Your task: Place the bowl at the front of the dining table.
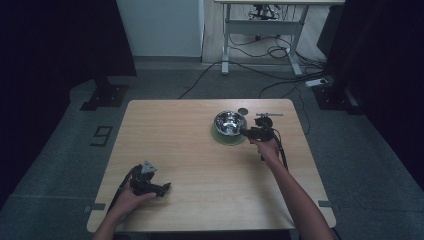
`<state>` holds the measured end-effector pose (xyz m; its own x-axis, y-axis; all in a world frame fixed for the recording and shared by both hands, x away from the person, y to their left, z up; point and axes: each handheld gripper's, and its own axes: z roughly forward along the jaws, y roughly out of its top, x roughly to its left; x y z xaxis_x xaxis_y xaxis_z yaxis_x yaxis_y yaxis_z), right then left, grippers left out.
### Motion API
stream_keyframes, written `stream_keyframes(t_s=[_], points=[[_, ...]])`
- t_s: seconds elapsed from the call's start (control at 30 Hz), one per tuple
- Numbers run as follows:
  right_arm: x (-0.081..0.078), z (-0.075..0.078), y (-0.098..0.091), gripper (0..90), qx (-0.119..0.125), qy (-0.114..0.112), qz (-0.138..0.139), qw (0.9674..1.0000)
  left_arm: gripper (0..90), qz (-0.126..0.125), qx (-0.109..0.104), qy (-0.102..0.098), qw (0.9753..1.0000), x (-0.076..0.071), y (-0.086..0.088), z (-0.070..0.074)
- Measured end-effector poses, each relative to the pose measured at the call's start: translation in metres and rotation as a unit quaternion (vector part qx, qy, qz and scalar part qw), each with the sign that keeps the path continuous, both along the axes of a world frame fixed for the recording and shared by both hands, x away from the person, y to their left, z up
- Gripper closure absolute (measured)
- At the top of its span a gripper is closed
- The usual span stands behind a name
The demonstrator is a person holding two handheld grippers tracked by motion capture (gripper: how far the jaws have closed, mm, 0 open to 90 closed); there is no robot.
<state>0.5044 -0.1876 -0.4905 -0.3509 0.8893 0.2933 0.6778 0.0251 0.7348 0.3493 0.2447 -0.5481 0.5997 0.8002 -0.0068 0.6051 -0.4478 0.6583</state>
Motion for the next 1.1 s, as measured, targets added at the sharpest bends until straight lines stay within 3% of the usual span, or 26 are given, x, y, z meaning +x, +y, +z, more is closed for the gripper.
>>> stream_keyframes(t_s=[0.33, 0.9, 1.1], points=[[-0.032, 0.009, -0.003, 41.6, 0.001, -0.013, 0.026, 0.9996, 0.0, 0.000, 0.000, 0.000, 1.0000, 0.000, 0.000, 0.000], [-0.088, 0.001, -0.022, 41.7, 0.008, -0.011, 0.045, 0.9989, 0.0, 0.001, 0.000, 0.000, 1.0000, 0.000, 0.000, 0.000], [-0.108, -0.007, -0.025, 41.5, -0.003, -0.006, 0.059, 0.9982, 0.0, 0.002, 0.000, 0.000, 1.0000, 0.000, 0.000, 0.000]])
